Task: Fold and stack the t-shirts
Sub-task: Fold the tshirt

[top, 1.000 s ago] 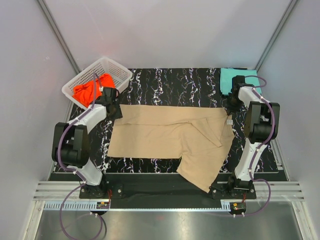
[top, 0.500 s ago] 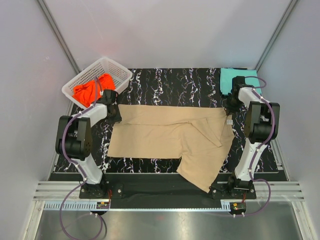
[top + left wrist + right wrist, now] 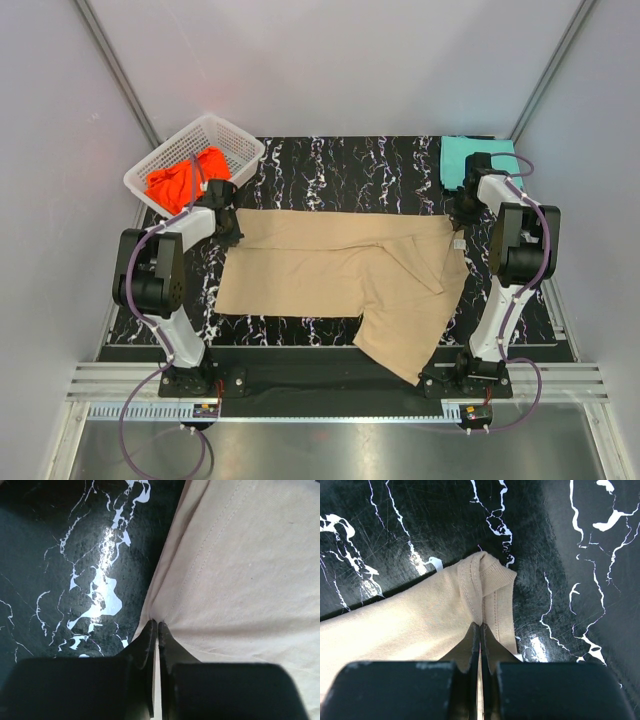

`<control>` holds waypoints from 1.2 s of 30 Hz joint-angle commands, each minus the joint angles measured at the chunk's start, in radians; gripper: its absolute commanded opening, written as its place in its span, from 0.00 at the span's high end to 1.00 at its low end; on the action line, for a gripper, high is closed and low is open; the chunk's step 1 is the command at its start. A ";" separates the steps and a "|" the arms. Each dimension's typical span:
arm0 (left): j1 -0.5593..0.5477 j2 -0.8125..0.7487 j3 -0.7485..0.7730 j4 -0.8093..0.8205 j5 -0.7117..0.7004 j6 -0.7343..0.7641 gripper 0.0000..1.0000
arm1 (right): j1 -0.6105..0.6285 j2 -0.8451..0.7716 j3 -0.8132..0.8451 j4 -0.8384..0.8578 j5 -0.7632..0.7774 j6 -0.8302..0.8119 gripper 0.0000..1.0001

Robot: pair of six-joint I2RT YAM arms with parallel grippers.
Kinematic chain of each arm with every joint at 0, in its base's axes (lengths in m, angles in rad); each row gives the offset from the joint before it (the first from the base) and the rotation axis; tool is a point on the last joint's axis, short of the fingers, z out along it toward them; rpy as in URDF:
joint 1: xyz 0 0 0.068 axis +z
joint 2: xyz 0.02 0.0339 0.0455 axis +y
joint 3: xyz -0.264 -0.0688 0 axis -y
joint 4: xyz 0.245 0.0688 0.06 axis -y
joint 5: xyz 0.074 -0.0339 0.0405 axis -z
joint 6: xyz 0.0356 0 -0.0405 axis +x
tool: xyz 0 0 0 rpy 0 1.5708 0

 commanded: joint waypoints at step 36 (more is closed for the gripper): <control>-0.192 -0.038 0.259 -0.087 -0.130 0.050 0.53 | 0.039 -0.305 -0.096 -0.049 -0.155 0.088 0.57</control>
